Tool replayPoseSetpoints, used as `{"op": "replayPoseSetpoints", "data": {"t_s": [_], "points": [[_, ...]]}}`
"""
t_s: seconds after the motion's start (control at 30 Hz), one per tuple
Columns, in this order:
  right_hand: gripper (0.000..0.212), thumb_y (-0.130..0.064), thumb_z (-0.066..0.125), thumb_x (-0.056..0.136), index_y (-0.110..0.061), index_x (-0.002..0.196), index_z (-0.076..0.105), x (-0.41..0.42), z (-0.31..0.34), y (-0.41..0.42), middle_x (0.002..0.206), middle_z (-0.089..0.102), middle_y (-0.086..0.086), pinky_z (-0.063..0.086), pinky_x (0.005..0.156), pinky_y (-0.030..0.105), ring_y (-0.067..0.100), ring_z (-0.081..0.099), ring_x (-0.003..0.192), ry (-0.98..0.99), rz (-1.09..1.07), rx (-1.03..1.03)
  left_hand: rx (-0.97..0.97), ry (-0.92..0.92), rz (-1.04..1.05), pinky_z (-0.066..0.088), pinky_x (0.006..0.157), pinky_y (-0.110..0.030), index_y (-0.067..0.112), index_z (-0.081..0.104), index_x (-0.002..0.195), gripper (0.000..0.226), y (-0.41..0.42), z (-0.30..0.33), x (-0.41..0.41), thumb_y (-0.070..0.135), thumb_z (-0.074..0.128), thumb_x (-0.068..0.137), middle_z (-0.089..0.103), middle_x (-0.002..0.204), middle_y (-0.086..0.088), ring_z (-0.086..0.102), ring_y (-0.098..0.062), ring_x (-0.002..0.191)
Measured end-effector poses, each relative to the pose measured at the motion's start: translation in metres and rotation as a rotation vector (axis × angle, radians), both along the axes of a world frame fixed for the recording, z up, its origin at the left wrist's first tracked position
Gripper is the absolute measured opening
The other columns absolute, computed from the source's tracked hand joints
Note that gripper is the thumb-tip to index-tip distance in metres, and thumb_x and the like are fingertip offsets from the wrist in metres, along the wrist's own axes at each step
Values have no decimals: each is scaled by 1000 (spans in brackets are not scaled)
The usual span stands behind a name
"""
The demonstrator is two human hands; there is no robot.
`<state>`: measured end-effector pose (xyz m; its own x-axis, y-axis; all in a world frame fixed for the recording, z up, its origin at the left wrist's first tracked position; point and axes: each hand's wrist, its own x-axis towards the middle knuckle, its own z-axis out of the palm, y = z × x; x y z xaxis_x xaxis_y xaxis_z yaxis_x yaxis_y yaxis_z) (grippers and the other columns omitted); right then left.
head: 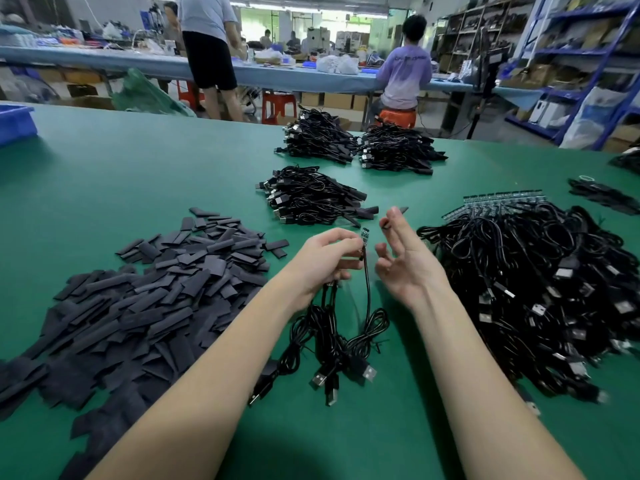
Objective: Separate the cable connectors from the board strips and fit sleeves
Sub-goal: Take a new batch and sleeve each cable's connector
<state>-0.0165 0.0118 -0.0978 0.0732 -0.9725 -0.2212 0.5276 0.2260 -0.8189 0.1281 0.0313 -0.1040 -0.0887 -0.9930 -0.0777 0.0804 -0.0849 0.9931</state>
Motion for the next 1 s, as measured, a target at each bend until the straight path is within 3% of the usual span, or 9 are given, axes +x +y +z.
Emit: {"op": "replayPoseSetpoints", "data": {"t_s": [0.13,0.27,0.43,0.57,0.73,0.87,1.0], "points": [[30,-43,81,72,-24,94,74,2,-7,-3,93,74,-14,30,48,17,9,44,76,-24,51,-9,-16,26,-26,46,60,-18,19,68,100,6,2,4,0,20,62,99,72,92,2,68,-6,74],[31,-40,81,73,-23,97,73,3,-11,-2,95,73,-13,30,47,16,7,46,72,-51,65,-18,-17,47,-85,45,69,-25,20,69,102,8,3,7,2,22,62,98,74,89,6,67,-7,80],[17,-39,82,71,-26,81,78,1,-11,-4,91,73,-14,31,49,16,5,50,64,-71,109,-57,0,114,-125,44,71,-26,22,70,96,7,2,8,3,22,64,97,73,91,4,67,-8,79],[36,-38,83,69,-23,100,74,3,-13,-4,97,74,-13,30,47,16,3,52,57,-144,100,-61,-6,152,-165,41,72,-28,21,68,97,7,4,9,2,20,61,98,75,88,5,71,-7,75],[44,-39,84,68,-22,107,70,2,-14,-3,99,73,-12,31,47,15,4,52,58,-180,87,-72,1,136,-145,43,71,-26,22,69,94,8,4,10,4,21,63,97,74,86,6,67,-7,77],[65,-40,88,59,-22,119,68,6,-13,-2,111,68,-6,30,62,20,8,49,71,-177,138,-87,-9,116,-179,42,71,-27,21,66,95,6,5,12,4,20,61,98,74,85,6,70,-6,74],[50,-42,99,45,-28,90,79,1,-14,-2,101,74,-11,34,49,16,5,54,66,-170,210,-169,11,98,-191,44,67,-22,20,66,94,5,4,14,8,17,63,96,68,81,7,61,-7,73]]}}
